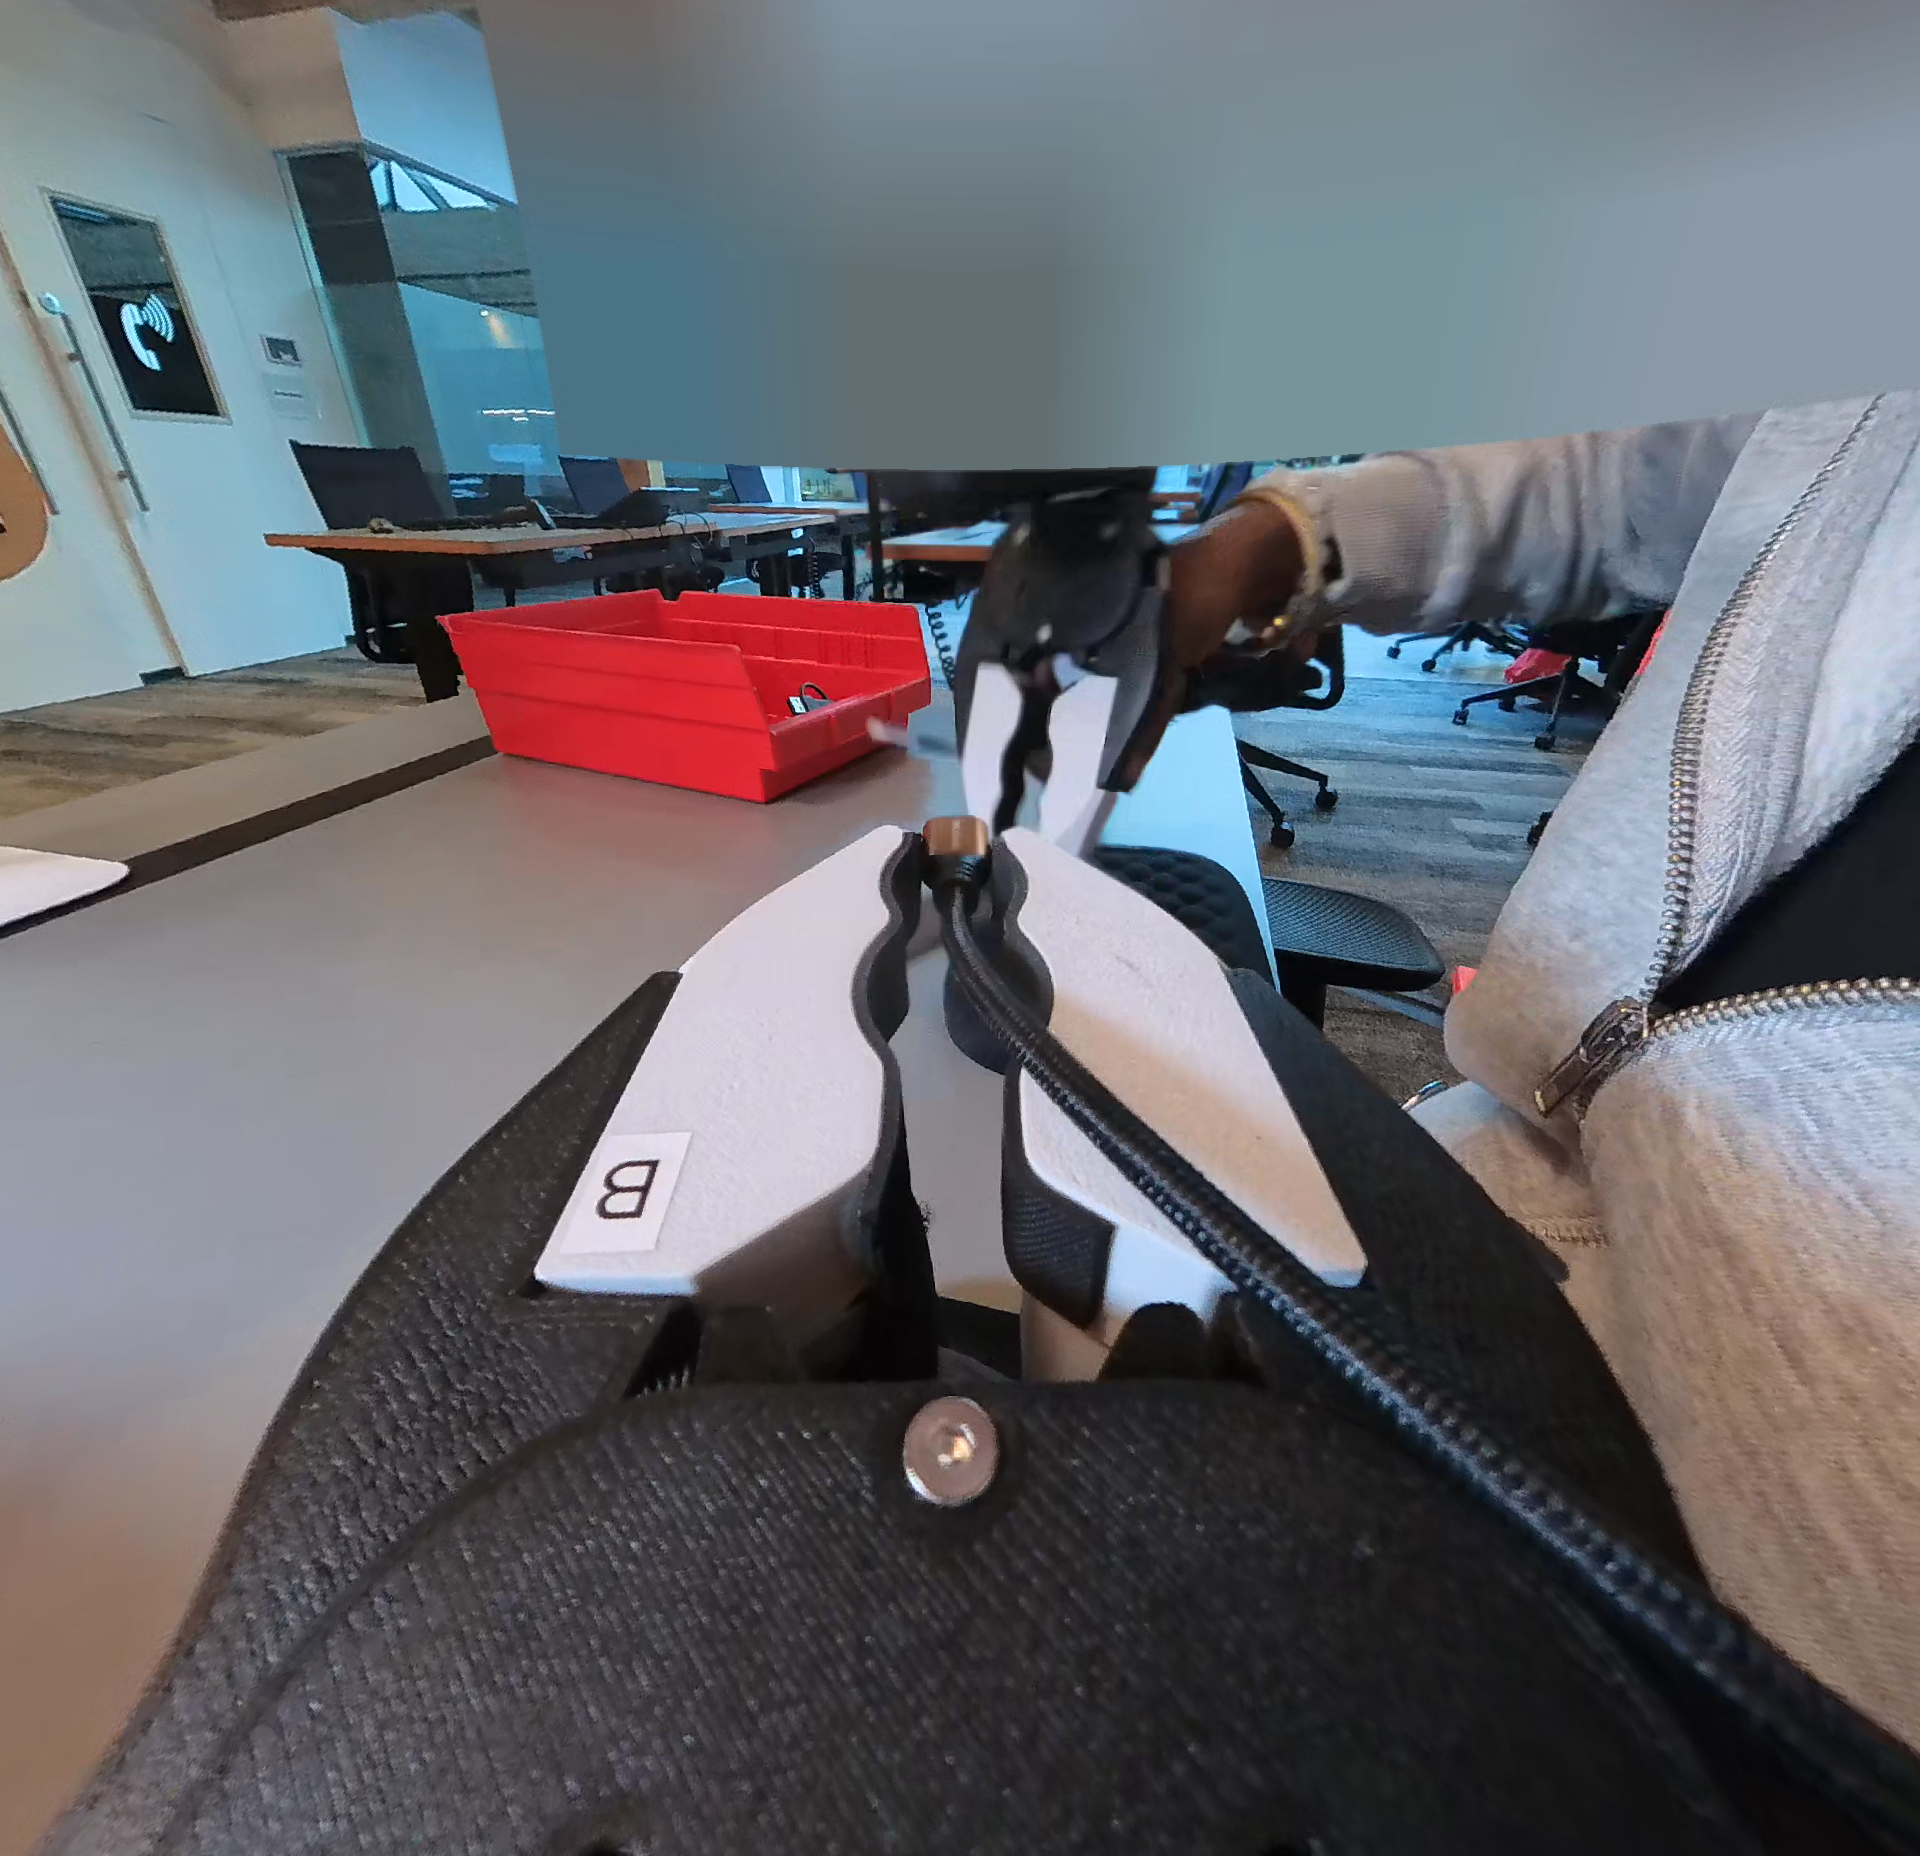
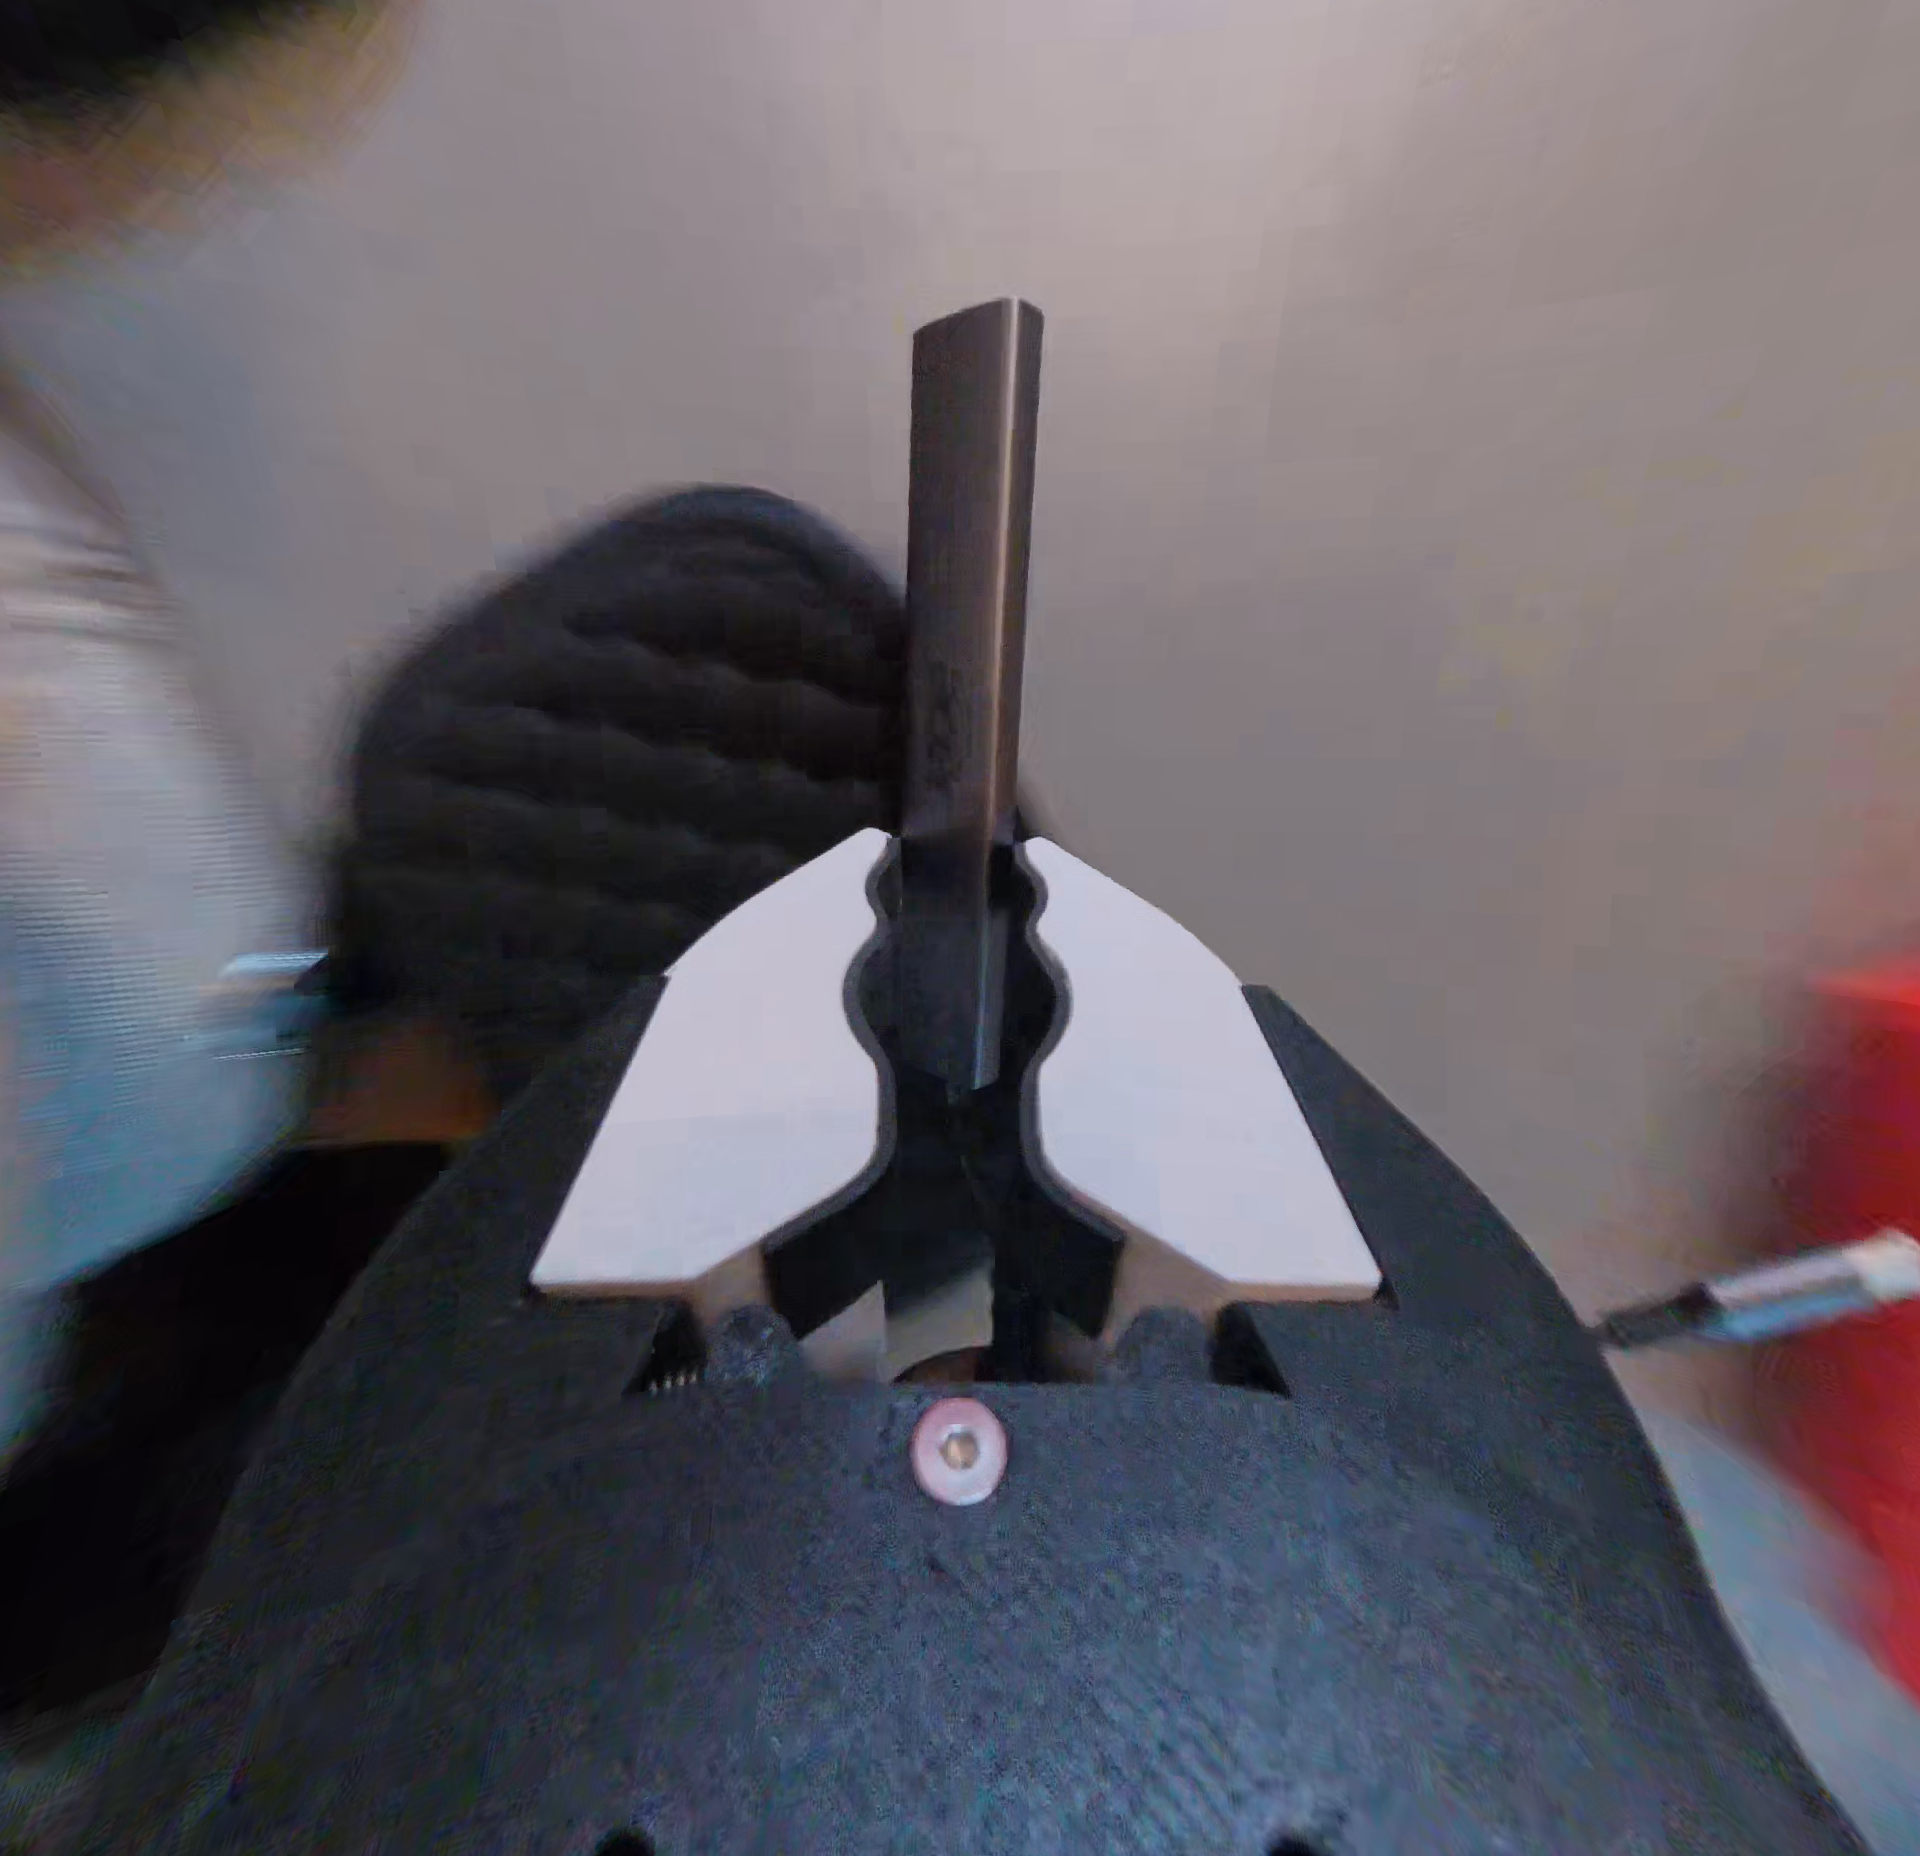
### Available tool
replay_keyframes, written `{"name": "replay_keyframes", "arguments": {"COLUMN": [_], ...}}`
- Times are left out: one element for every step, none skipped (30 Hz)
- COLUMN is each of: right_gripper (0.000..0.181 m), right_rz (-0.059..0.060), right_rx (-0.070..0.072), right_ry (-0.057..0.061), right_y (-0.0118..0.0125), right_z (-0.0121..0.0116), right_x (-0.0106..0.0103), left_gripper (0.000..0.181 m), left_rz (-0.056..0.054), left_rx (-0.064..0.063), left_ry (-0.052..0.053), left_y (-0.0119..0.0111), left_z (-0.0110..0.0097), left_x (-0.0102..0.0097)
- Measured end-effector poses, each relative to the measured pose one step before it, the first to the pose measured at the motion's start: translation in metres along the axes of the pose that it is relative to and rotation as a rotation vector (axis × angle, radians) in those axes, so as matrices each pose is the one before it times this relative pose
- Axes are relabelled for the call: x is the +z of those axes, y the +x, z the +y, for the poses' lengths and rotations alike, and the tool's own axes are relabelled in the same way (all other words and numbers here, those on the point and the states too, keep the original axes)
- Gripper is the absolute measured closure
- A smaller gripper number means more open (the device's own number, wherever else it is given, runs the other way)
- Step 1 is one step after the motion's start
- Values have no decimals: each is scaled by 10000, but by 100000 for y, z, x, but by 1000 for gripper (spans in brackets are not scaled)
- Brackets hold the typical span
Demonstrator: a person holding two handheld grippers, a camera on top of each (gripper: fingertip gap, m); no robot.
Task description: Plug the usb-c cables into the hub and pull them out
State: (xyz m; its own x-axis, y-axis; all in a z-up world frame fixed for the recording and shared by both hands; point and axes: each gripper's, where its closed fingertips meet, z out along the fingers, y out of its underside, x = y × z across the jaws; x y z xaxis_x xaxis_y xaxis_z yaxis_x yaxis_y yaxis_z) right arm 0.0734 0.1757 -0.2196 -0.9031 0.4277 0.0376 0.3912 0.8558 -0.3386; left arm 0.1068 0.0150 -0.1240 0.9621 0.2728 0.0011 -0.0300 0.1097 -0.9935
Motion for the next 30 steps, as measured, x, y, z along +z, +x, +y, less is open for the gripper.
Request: {"name": "replay_keyframes", "arguments": {"right_gripper": [162,162,162,162,162,164,170,171,171,171,171,170,167,164,162,163,165,168,169,170,172,172,172,172,171,171,171,172,172,172], "right_rz": [2428,1770,1100,565,444,660,623,310,55,-257,-522,-719,-842,-902,-769,-534,-381,-352,-321,-357,-417,-507,-578,-575,-535,-465,-476,-433,-503,-806], "right_rx": [-1368,-1255,-995,-833,-641,-363,-135,20,191,301,558,708,724,642,474,242,-142,-307,-196,62,242,378,562,696,750,760,687,571,583,770], "right_ry": [-230,-255,-176,-121,-88,73,193,119,40,77,87,78,45,2,-81,-211,-193,88,28,-73,-58,-25,-44,-73,-22,89,121,174,303,614], "right_y": [1791,785,-323,-1134,-1161,-567,-265,-279,-198,-186,-176,-160,-124,-108,57,203,164,-40,-51,-59,-106,-193,-214,-139,-61,-5,-81,-52,-143,-460], "right_z": [2,44,-47,-115,-135,-273,-311,-153,-16,20,16,32,61,62,136,324,352,-61,-98,-53,-58,-17,43,94,33,-81,-73,-83,-234,-676], "right_x": [-996,-597,-241,-24,99,44,-96,-181,-186,-216,-158,-92,-58,-35,52,281,433,304,129,-22,-78,-62,-63,-68,-91,-36,36,15,-94,-278], "left_gripper": [168,168,168,168,168,168,168,168,168,168,168,168,168,168,168,168,168,169,168,168,169,168,168,168,168,168,168,168,168,168], "left_rz": [-3,-9,-18,-14,-16,-30,-18,-8,-15,-2,15,3,1,-7,-6,-3,4,7,25,26,24,20,17,9,0,-2,-7,-6,-1,-7], "left_rx": [8,22,40,54,67,84,98,99,79,42,3,-5,-5,0,-4,-9,-7,-12,-15,-28,-50,-51,-36,-15,-4,-5,-13,-16,-10,-3], "left_ry": [-13,-7,-4,-24,-41,-42,-46,-52,-48,-44,-30,-10,4,13,14,18,21,20,21,21,16,12,14,25,24,12,2,-3,3,11], "left_y": [-1,12,9,36,45,46,78,87,57,35,25,-3,-2,-6,-14,-16,3,-13,13,2,-13,-25,-11,-1,-8,-3,-12,-25,-13,-12], "left_z": [10,12,-1,24,39,49,54,58,55,61,44,17,-4,-19,-31,-25,-20,-17,-18,-18,1,-3,2,-36,-25,-7,-2,15,-2,-16], "left_x": [21,25,32,20,44,43,53,39,62,53,39,27,15,-13,-18,-13,-14,-19,-19,-23,-19,-9,-17,-27,-22,-12,-6,5,7,-11]}}
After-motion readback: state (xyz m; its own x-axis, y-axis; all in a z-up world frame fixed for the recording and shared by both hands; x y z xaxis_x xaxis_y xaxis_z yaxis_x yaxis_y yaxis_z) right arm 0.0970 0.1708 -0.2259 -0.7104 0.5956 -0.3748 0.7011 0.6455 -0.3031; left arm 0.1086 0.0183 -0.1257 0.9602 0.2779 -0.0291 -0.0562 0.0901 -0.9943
